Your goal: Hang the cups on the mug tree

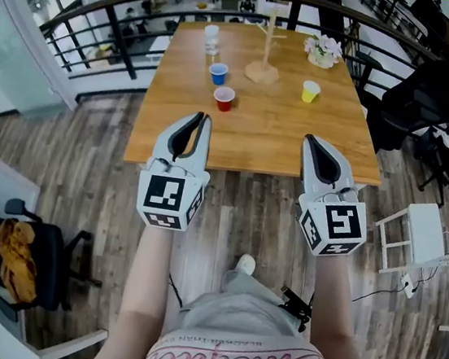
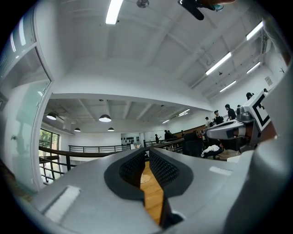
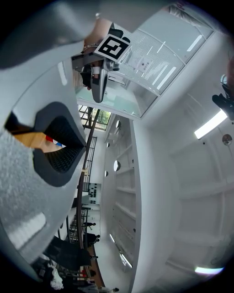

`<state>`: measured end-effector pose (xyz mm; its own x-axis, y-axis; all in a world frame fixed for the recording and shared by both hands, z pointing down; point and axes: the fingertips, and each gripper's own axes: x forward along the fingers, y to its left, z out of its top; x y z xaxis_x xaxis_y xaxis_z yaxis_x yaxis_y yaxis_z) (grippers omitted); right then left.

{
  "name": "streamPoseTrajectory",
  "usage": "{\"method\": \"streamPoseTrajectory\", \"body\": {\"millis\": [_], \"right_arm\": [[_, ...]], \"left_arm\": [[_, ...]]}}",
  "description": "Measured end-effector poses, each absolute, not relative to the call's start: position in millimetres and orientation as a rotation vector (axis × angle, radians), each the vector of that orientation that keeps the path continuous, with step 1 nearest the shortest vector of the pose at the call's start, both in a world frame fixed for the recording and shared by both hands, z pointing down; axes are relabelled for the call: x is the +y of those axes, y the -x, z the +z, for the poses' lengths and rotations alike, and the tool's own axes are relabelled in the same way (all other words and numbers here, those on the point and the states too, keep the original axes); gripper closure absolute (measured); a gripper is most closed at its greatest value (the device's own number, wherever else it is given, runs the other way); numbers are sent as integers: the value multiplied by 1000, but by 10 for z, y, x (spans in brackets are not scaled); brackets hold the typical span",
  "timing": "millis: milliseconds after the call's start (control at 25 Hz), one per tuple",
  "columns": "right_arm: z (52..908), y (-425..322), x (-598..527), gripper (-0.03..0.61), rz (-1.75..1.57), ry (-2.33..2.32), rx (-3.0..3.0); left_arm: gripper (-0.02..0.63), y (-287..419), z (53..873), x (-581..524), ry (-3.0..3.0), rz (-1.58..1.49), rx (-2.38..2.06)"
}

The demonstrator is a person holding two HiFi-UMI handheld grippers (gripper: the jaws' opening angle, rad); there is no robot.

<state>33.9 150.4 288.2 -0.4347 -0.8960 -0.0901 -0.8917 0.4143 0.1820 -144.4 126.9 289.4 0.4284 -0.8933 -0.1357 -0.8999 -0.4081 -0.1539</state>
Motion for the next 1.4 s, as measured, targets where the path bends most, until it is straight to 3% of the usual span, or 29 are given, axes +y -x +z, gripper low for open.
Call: {"method": "streamPoseTrajectory", "body": {"millis": [400,760,1400], "right_arm": [[2937,-570,603,578,-246,-1632,-2683],[3064,-584,217,578,-212,-1568,-2706],[3628,-590,-293,578,-28,-1560,-2662]], "left_arm": [[482,1269,3013,387,2514,39,1619],[248,1177,3230,-4,2563,48,1661],[232,1228,4008,-541,2646,-146,1746]]}}
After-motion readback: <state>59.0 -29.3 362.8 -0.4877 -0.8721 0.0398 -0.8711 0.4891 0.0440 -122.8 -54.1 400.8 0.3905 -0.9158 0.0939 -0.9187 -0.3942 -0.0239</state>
